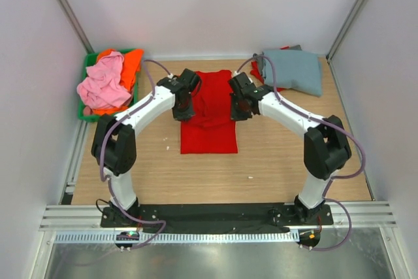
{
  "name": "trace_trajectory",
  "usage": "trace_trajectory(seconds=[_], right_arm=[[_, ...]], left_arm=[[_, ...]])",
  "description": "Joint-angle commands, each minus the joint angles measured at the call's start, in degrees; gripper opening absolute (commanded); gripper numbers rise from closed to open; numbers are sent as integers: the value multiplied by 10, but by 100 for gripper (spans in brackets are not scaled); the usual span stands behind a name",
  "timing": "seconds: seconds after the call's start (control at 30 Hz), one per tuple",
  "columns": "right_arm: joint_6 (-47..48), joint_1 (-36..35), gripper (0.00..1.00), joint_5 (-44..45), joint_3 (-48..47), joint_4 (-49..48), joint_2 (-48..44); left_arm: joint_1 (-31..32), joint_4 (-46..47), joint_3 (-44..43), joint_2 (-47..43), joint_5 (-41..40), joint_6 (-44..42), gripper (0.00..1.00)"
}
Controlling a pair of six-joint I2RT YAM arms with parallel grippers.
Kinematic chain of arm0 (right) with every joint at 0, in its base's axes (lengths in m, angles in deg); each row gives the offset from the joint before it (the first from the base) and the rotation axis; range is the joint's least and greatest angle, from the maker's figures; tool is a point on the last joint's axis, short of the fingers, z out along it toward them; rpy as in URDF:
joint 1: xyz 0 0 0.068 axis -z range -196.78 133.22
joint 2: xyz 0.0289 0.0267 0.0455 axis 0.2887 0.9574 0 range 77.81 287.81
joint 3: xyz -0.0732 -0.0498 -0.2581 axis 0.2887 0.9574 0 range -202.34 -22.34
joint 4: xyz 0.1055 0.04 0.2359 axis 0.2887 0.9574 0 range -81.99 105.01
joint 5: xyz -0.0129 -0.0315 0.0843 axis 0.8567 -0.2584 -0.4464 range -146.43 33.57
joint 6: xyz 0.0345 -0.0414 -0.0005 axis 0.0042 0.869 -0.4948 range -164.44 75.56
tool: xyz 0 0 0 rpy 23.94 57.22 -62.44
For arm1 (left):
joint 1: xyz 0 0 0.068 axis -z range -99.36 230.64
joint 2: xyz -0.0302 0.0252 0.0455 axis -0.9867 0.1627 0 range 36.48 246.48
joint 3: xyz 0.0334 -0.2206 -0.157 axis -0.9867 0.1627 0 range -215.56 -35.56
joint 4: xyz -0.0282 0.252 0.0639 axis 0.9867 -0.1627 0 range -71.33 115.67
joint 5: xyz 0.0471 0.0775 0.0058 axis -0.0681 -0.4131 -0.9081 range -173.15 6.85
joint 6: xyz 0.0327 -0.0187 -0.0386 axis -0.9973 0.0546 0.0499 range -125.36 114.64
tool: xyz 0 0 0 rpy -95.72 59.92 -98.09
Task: Fold and stack the t-shirts
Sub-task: Fold the tshirt
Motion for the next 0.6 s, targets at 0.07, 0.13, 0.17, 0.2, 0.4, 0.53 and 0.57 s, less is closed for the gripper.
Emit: trace_trajectory(seconds=[0.07, 0.13, 0.17, 0.2, 0.4, 0.53, 0.57], right_arm=[[43, 33, 1, -47, -114, 6, 82], [47, 41, 1, -49, -142, 17, 119], [50, 43, 1, -49, -167, 19, 143], [50, 48, 4, -49, -177, 21, 152], [38, 73, 78, -59, -273, 53, 220], [33, 84, 86, -28, -322, 79, 219], [34, 85, 86, -25, -328, 87, 212]], left_arm=[[-35, -24, -82, 58, 3, -38, 0], [-47, -29, -103, 89, 5, -45, 0], [-51, -31, -126, 101, 8, -48, 0], [-56, -38, -141, 128, 10, -51, 2], [-97, -93, -265, 196, 18, -72, 70], [-114, -131, -350, 195, 13, -82, 77], [-116, -131, -360, 188, 9, -88, 77]])
